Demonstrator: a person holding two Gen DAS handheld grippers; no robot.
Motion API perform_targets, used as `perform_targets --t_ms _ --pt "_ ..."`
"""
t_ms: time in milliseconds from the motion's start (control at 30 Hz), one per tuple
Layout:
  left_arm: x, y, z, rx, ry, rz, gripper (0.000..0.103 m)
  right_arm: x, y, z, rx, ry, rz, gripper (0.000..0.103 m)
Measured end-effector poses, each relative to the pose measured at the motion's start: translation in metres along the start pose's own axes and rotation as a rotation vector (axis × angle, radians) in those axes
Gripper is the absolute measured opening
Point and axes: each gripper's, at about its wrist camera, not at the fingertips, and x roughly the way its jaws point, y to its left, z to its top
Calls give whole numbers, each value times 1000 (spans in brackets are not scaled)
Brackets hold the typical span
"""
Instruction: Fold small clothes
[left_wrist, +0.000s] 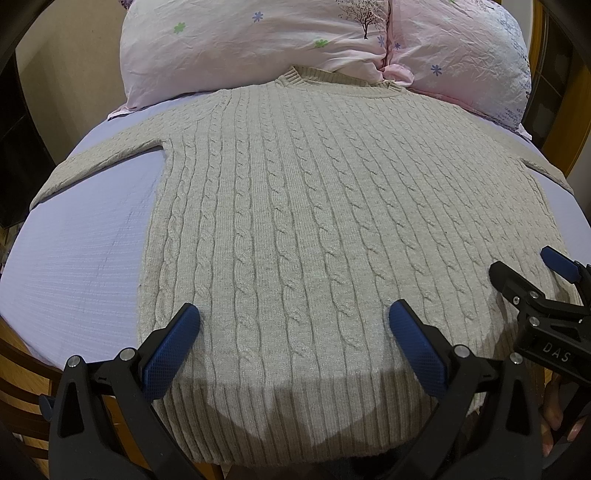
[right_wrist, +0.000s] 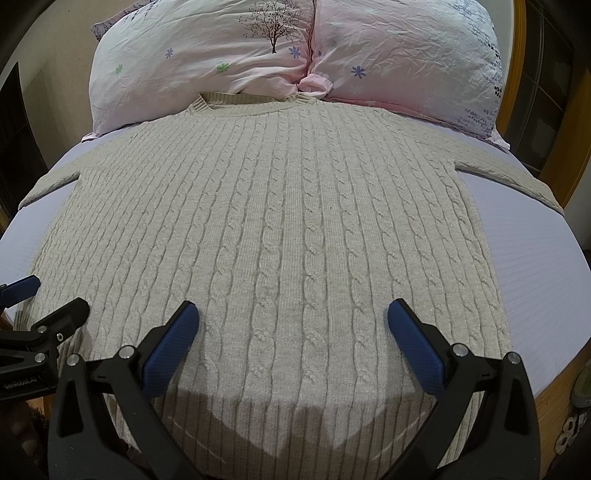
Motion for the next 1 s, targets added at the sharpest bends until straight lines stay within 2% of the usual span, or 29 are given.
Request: perform_targets --t_ms 500,633,700,767,833,900,967,1000 --pt "0 0 0 0 -4 0 102 1 1 -1 -7 -9 5 101" --pt "-2 0 -5 5 -51 1 102 -1 -9 3 -72 -55 89 101" --pt "-6 1 -8 14 -58 -2 102 -9 -36 12 -9 -65 194 101" --pt "-7 3 -7 26 -59 -22 102 -21 -77 29 108 -126 219 101" --pt "-11 10 -3 22 -78 -55 102 -28 -143 56 276 -191 141 101" --pt "-19 21 8 10 -163 -105 102 -23 -211 79 450 -210 56 88" --pt "-31 34 17 3 -264 -134 102 -14 -264 93 579 -207 5 80" --pt "-35 41 21 0 -306 -143 102 -3 -307 105 683 -194 -45 74"
